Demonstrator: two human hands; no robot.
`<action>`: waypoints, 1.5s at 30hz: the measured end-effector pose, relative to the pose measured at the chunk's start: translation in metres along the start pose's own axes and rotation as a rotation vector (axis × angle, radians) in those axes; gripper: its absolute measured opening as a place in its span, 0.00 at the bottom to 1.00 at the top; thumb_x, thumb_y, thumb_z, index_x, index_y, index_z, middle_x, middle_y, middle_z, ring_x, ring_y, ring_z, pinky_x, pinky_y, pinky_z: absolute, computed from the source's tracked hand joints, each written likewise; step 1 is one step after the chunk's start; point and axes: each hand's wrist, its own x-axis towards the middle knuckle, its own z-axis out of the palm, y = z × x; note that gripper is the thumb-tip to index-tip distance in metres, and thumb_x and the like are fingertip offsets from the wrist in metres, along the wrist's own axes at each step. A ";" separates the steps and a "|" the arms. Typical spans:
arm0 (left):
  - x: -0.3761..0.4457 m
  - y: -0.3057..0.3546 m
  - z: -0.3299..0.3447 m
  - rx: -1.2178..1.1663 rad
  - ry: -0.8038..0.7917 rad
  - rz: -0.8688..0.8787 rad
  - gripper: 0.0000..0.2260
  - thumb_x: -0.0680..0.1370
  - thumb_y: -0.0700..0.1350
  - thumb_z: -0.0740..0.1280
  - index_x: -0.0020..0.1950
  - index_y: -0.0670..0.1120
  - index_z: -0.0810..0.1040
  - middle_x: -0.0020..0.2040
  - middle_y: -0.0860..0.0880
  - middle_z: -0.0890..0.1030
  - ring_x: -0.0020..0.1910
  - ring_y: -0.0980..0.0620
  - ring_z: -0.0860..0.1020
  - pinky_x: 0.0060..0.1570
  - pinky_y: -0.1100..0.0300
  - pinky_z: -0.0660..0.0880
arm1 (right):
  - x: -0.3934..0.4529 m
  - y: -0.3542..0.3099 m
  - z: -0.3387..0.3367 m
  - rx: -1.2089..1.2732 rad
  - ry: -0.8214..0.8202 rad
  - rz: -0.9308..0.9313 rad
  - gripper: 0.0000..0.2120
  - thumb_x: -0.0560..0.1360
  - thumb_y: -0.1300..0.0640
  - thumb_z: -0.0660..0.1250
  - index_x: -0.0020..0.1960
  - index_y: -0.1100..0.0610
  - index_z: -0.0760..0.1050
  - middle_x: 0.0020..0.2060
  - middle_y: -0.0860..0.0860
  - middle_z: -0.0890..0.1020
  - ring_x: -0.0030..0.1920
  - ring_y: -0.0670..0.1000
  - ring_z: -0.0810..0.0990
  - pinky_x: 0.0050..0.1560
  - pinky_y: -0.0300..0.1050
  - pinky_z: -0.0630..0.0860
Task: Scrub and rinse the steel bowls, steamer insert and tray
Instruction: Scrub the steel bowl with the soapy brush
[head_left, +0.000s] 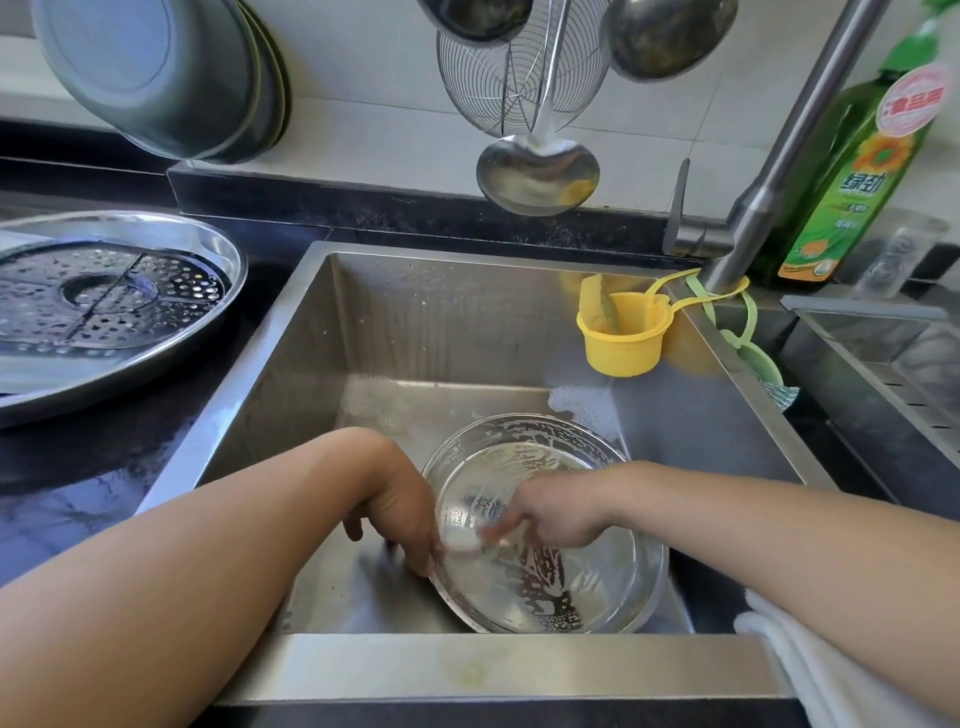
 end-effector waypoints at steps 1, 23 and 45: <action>-0.001 0.000 0.000 0.004 0.012 -0.017 0.22 0.83 0.50 0.67 0.78 0.56 0.71 0.77 0.53 0.71 0.77 0.50 0.68 0.73 0.46 0.69 | -0.001 0.006 -0.004 -0.044 0.088 0.061 0.31 0.80 0.65 0.58 0.78 0.39 0.64 0.63 0.55 0.78 0.54 0.57 0.78 0.49 0.49 0.76; 0.007 -0.028 -0.009 -0.158 0.250 -0.307 0.16 0.86 0.43 0.60 0.67 0.32 0.70 0.62 0.36 0.81 0.45 0.41 0.86 0.52 0.46 0.83 | -0.017 0.019 -0.027 -0.216 -0.280 0.209 0.28 0.80 0.65 0.61 0.76 0.44 0.68 0.46 0.56 0.78 0.34 0.55 0.74 0.31 0.44 0.70; 0.015 -0.022 -0.013 -0.053 0.292 -0.284 0.10 0.86 0.42 0.64 0.57 0.35 0.78 0.63 0.42 0.83 0.35 0.49 0.81 0.53 0.52 0.80 | -0.025 0.009 -0.047 -0.589 -0.225 0.219 0.27 0.80 0.65 0.65 0.77 0.50 0.67 0.67 0.51 0.78 0.55 0.52 0.78 0.32 0.36 0.64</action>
